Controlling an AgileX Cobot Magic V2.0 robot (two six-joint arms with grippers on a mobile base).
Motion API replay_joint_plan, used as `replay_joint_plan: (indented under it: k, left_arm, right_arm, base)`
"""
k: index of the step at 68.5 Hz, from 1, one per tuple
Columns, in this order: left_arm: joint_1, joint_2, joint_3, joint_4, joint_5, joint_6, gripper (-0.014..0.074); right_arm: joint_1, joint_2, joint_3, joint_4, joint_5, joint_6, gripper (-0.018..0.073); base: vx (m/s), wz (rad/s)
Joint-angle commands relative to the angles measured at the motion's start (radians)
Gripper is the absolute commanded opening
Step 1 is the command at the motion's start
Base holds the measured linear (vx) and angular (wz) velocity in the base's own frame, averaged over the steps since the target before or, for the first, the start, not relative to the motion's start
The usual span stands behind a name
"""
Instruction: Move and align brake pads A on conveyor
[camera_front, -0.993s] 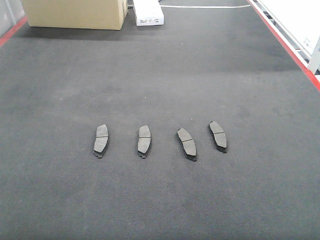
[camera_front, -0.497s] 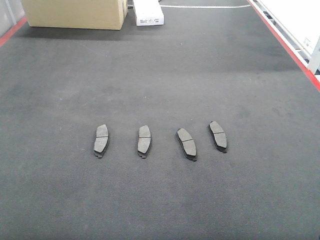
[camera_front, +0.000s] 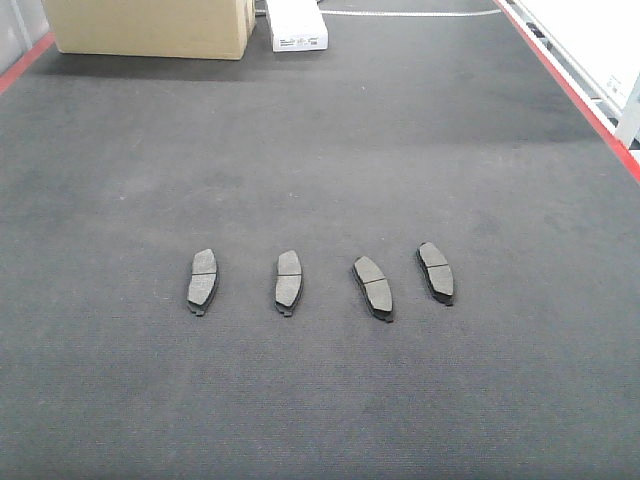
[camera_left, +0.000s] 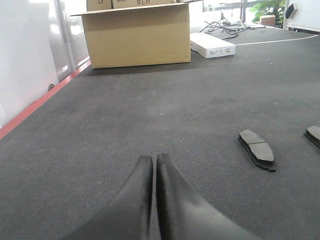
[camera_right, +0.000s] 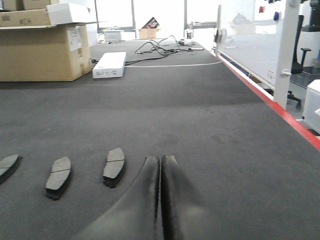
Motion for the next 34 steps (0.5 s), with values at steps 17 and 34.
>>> replay_joint_plan:
  k: [17,34]
  left_arm:
    - [-0.002,-0.013,-0.008,0.0,-0.064,-0.008,-0.0006]
    - [-0.002,-0.013,-0.008,0.0,-0.064,-0.008,-0.0006]
  right_arm:
    - [-0.032,0.01,0.02,-0.001,-0.067,0.016,-0.001]
    - [-0.032,0.01,0.02,-0.001,-0.062,0.016,-0.001]
  base:
    - [0.0,0.0]
    - [0.0,0.0]
